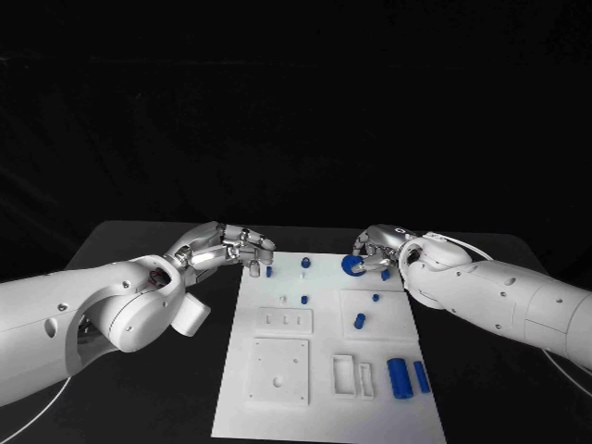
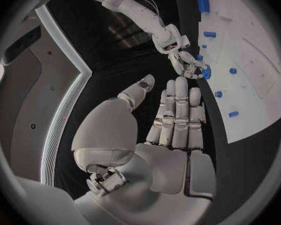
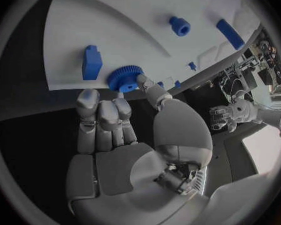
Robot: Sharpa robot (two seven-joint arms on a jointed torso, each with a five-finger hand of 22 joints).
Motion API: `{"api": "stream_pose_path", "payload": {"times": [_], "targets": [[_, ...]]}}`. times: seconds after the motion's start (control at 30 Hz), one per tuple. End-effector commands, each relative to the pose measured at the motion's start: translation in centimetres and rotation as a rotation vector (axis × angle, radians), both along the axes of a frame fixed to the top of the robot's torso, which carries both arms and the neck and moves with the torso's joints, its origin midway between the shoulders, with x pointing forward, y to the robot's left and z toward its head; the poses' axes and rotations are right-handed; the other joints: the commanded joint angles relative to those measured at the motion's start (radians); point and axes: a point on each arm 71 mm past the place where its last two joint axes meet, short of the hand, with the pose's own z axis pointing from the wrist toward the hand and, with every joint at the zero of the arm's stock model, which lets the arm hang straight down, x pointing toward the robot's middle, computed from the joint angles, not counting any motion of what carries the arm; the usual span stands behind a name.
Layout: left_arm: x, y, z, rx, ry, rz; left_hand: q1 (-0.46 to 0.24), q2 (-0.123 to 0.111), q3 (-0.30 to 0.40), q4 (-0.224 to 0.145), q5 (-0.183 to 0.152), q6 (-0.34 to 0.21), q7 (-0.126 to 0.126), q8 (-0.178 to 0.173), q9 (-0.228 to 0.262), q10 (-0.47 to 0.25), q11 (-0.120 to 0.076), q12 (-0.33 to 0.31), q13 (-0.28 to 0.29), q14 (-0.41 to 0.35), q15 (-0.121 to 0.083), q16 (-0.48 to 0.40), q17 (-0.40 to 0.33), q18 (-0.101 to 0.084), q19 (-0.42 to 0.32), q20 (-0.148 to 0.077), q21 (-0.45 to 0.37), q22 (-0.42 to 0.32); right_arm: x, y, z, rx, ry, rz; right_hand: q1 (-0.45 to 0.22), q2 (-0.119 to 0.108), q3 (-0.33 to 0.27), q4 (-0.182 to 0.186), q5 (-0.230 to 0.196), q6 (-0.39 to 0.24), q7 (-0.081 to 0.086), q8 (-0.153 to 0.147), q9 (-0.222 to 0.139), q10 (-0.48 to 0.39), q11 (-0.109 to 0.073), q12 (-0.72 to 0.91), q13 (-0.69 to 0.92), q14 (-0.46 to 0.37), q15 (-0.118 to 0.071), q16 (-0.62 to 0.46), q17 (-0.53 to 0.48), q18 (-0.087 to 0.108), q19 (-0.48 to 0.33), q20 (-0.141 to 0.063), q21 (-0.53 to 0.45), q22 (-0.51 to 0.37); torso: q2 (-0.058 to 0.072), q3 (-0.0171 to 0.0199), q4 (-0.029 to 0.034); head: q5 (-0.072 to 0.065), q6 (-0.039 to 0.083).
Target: Assemble the parts on the task board
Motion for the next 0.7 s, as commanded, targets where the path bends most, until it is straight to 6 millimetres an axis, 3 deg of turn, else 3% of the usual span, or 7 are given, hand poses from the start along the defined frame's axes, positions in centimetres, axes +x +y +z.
{"api": "stream_pose_path", "payload": {"times": [0.03,0.3,0.7], "targets": [[-0.12,-0.21,0.07,-0.002,-0.005,-0.023,0.006,-0.002,0.008,0.001,-0.004,-0.005,-0.001,-0.004,0.002,-0.009,0.000,-0.005,0.001,0.002,0.004,-0.005,-0.002,0.003,-0.008,-0.014,-0.005,-0.001,-0.25,0.41,-0.50,-0.073,-0.032,0.015,0.005,-0.001,0.007,-0.002,-0.006,0.036,0.023,0.008,0.003,0.000,-0.007,0.005,-0.002,-0.001,-0.010,-0.005,0.001,0.084,0.000,-0.003,0.005,0.017,0.000,-0.0001,0.0008,-0.001,-0.002],[-0.14,-0.13,0.07,-0.001,-0.005,-0.020,0.007,-0.002,0.008,0.001,-0.003,-0.005,-0.001,-0.004,0.002,-0.009,0.000,-0.005,0.001,0.002,0.004,-0.005,-0.002,0.003,-0.008,-0.014,-0.005,-0.001,-0.50,0.62,-0.85,-0.096,-0.032,0.026,0.017,0.001,0.047,0.010,-0.055,0.064,0.014,0.020,0.016,0.010,-0.017,0.008,-0.007,0.003,-0.018,-0.011,0.006,0.084,0.002,-0.001,0.007,0.016,-0.001,0.0002,-0.0010,0.000,-0.003],[-0.18,-0.06,0.08,-0.001,-0.007,-0.018,0.008,-0.001,0.009,0.000,-0.003,-0.005,-0.001,-0.004,0.002,-0.010,0.000,-0.005,0.002,0.002,0.004,-0.005,-0.002,0.003,-0.008,-0.014,-0.005,-0.001,-1.08,0.97,-0.42,-0.121,-0.088,0.046,0.006,0.004,0.095,0.038,-0.063,0.075,0.009,0.021,0.025,0.012,-0.022,0.009,-0.011,0.006,-0.023,-0.016,0.012,0.084,0.004,0.000,0.009,0.016,-0.001,-0.0004,-0.0010,0.000,-0.003]]}}
